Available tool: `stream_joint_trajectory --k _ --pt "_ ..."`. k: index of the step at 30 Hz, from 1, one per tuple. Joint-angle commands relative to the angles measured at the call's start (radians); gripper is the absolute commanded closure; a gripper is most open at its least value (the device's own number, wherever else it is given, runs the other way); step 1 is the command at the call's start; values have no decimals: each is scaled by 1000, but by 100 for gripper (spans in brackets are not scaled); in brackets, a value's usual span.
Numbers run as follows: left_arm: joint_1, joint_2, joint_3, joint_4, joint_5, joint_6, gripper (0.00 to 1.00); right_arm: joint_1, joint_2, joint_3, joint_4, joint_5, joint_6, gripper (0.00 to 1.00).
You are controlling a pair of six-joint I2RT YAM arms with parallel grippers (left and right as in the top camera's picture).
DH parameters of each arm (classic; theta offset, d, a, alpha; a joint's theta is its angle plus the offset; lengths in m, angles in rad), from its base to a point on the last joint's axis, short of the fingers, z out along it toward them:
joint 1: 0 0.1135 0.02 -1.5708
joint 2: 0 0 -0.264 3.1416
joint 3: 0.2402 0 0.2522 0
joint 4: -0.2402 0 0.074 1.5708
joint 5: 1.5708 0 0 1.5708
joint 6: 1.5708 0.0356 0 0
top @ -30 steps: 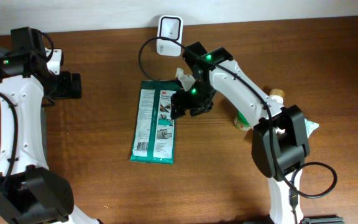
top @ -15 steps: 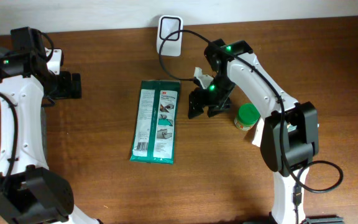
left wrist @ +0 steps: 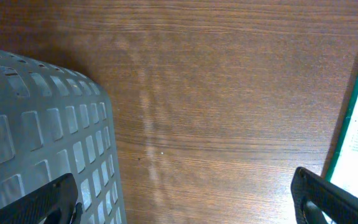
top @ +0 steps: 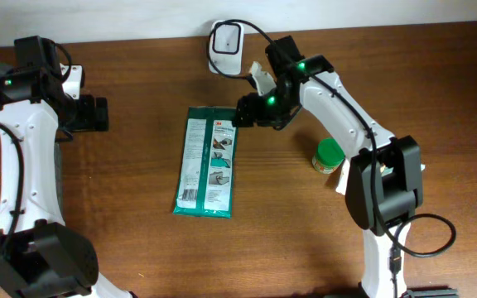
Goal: Scan the item barcode
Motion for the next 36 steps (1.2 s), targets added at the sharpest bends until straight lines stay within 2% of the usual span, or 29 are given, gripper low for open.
stream_joint_trajectory --k 1,4,13,17,23,25,26,28,29,33,34,35,36 --pt "3 -21 -1 -1 -7 9 1 26 -21 -2 62 7 38 30" --pt "3 -21 -1 -1 -7 9 1 32 -10 -2 129 66 90 30" --pt "3 -21 -1 -1 -7 9 1 29 107 -2 262 89 108 31" --pt "3 -21 -1 -1 -7 9 1 24 120 -2 285 216 108 31" --pt "3 -21 -1 4 -7 9 1 43 142 -2 296 269 32 31" --pt "3 -21 -1 88 8 7 1 47 144 -2 299 269 32 31" --pt "2 -21 -1 108 61 -12 1 47 144 -2 300 269 32 31" --pt "2 -21 -1 111 343 -145 1 47 145 -2 301 269 32 31" --pt "2 -21 -1 111 420 -150 1 47 145 -2 301 269 32 31" --pt "-1 -15 -1 153 491 -150 0 47 146 -2 299 269 32 31" --pt "-5 -9 -2 152 490 -150 8 47 146 -2 300 269 32 31" --pt "-12 -2 -6 153 490 -150 47 47 146 -2 300 268 32 31" --pt "-29 17 -19 153 486 -150 70 47 147 -2 300 266 33 31"
